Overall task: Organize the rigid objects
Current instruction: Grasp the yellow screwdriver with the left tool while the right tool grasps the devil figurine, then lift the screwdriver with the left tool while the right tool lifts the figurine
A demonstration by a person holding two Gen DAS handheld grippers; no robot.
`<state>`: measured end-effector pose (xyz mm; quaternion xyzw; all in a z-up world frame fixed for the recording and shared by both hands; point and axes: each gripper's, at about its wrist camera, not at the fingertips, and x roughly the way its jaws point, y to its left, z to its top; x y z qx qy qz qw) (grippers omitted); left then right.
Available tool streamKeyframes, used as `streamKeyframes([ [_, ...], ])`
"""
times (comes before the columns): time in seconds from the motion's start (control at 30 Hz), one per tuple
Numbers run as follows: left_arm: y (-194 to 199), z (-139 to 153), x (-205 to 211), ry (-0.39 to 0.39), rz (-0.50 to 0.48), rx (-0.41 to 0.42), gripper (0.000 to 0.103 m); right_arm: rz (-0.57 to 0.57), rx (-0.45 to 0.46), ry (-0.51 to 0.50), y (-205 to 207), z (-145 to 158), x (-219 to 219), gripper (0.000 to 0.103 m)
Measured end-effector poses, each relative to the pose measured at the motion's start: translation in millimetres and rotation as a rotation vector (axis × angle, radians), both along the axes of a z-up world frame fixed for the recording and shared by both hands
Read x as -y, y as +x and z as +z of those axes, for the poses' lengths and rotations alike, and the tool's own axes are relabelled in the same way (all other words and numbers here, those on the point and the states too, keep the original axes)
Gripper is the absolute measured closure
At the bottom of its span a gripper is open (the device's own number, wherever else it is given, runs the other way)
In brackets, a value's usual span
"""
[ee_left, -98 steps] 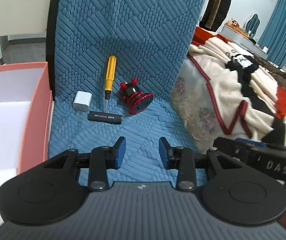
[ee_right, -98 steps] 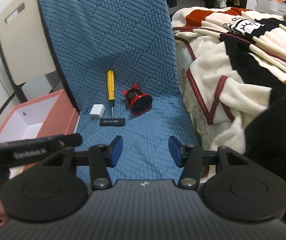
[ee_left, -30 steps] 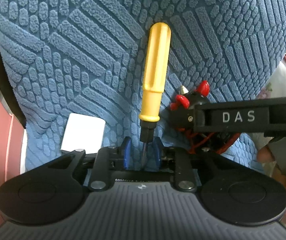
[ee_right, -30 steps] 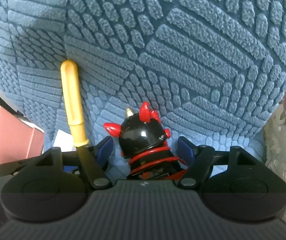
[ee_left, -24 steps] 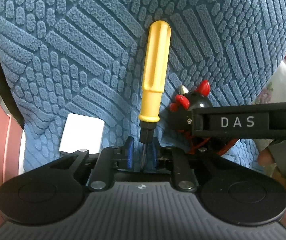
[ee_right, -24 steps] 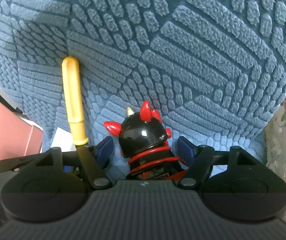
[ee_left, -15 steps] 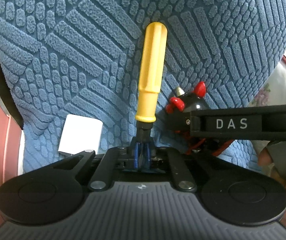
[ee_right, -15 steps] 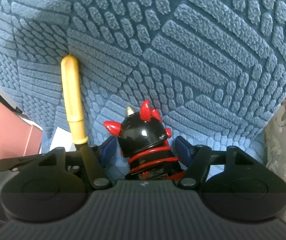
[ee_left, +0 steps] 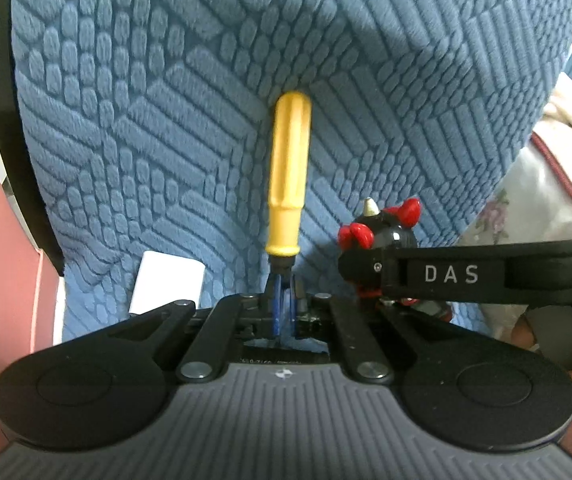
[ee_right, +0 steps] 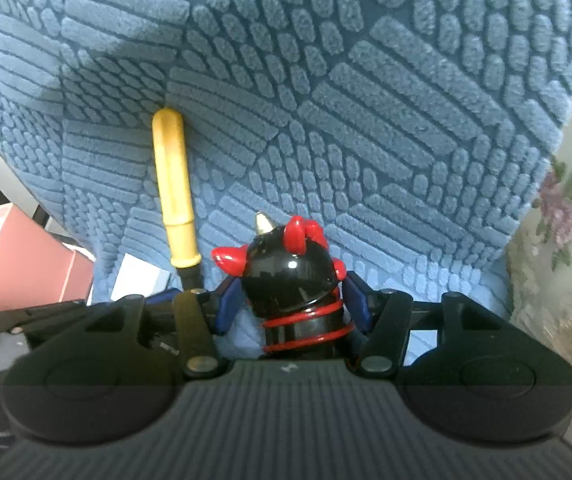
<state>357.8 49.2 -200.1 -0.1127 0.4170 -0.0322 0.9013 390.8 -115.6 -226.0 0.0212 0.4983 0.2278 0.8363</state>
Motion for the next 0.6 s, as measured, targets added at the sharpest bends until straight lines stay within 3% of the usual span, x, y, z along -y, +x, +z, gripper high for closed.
streamKeyframes([
  [0.3, -23, 23, -2, -0.023, -0.011, 0.026, 0.098, -0.025, -0.009, -0.009, -10, 18, 19, 0.045],
  [0.6, -59, 37, -5, -0.067, 0.006, 0.039, 0.098, -0.051, 0.004, -0.001, -46, 45, 42, 0.045],
])
